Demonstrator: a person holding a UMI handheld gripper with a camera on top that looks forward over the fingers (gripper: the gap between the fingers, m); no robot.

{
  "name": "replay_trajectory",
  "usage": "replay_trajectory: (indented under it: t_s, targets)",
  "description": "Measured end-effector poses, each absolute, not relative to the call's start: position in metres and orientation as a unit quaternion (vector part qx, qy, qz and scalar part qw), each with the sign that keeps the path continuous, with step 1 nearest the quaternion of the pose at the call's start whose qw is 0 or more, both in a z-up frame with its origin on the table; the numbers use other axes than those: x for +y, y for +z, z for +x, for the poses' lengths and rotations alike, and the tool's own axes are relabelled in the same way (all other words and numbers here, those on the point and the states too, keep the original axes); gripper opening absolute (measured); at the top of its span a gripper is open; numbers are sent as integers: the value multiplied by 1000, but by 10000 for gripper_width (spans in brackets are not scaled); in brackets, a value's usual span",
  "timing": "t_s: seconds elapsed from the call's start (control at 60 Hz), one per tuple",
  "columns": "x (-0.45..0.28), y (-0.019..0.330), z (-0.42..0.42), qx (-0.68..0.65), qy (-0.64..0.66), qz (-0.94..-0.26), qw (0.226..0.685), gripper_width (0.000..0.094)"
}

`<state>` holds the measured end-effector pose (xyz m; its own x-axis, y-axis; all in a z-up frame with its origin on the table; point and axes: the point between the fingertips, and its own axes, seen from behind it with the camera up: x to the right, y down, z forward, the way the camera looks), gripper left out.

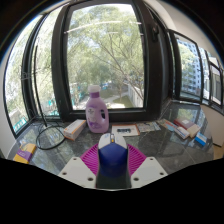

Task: Arrange mouse

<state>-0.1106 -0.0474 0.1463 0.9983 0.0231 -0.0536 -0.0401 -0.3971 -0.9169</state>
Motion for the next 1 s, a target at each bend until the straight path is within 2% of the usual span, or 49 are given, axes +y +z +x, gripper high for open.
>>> replay_trajectory:
  t_s: [0.083,0.133,0.283,0.383,0.433,0.517,0.567,0.817,1.0]
  targets:
    - [-43,77,-91,-1,2,-864,503,345]
    - [-44,49,-87,5,3,-877,480,373]
    - [-49,-3,-76,11,-16,-897,442,457]
    - [-51,-14,-76,17,-3,-904,428,520]
    - [-54,-9,-77,17,-5,-903,429,581]
    - [-60,8,-78,17,-11,-900,435,873]
    - [-66,22,-76,16,-18,-897,442,845]
    - [-118,123,-84,17,-58,-872,485,853]
    - [-165,168,-101,22,-64,-862,502,850]
